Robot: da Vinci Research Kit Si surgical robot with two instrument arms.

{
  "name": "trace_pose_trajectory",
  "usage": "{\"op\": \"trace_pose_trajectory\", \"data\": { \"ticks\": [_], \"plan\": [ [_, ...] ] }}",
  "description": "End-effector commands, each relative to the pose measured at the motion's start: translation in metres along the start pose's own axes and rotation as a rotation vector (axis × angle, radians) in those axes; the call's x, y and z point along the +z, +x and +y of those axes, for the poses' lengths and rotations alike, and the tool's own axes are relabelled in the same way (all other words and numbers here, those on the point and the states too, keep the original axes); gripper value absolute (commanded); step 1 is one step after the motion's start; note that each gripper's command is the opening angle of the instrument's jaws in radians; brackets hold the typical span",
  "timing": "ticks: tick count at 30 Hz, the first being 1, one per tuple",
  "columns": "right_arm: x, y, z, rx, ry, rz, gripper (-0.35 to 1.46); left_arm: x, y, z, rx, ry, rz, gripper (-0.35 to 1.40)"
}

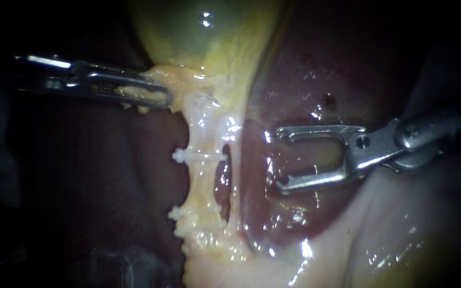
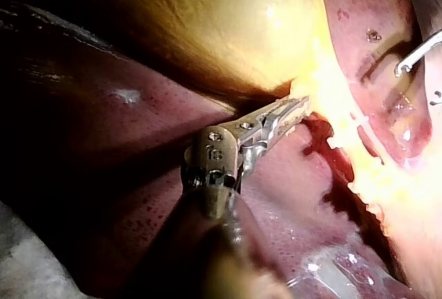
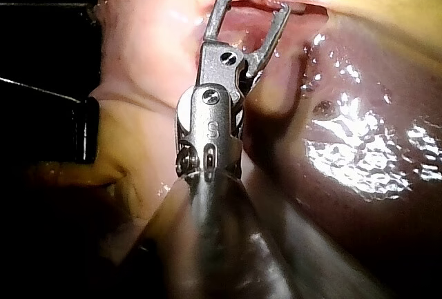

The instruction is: Going back third clip left tube

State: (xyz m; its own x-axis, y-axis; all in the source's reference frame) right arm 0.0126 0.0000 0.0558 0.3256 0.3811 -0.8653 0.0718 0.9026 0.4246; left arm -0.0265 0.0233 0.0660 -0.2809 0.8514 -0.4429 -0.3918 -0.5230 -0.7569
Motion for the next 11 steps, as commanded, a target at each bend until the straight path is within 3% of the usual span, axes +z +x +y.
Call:
{"op": "trace_pose_trajectory", "data": {
  "ticks": [1,11],
  "plan": [
    [0.0,0.0,0.0,-0.006,0.0,0.0,0.5,0.0,0.0,0.0,0.001,0.0,0.0,-0.35],
    [0.0,0.0,0.0,-0.006,0.001,0.0,0.5,0.0,-0.0001,0.0,0.001,-0.002,-0.001,-0.35]
  ]
}}
